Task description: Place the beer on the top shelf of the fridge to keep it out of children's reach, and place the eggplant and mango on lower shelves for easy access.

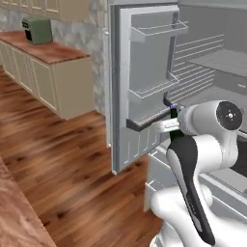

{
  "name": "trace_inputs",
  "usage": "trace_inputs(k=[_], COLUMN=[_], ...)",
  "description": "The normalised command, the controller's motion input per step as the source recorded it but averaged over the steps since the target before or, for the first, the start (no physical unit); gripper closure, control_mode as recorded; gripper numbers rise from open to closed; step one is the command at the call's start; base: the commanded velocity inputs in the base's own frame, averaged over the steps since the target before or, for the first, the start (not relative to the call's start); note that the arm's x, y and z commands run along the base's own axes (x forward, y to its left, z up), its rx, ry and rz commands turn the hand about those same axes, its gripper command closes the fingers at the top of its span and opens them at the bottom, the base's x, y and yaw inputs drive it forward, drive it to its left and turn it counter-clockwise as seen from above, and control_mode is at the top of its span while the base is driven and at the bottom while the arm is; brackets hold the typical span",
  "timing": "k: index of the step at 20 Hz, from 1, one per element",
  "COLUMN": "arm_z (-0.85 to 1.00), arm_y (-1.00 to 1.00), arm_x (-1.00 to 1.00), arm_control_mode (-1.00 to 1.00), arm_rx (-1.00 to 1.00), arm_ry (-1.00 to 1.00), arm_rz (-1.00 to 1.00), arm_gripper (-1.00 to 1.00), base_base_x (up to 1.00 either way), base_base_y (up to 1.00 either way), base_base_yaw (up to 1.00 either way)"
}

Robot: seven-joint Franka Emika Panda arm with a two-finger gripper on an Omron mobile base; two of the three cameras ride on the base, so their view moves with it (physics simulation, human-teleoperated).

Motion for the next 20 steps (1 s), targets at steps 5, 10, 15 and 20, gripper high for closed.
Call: trace_inputs(k=[5,10,15,20], arm_z=[0.00,0.00,0.00,0.00], arm_y=[0.00,0.00,0.00,0.00], arm_x=[0.00,0.00,0.00,0.00], arm_control_mode=[1.00,1.00,1.00,1.00], arm_rx=[0.00,0.00,0.00,0.00], arm_ry=[0.00,0.00,0.00,0.00], arm_rz=[0.00,0.00,0.00,0.00], arm_gripper=[1.00,1.00,1.00,1.00], base_base_x=[0.77,0.82,0.41,0.21], base_base_y=[0.03,0.22,-0.02,-0.04], base_base_yaw=[-0.49,-0.51,-0.64,-0.71])
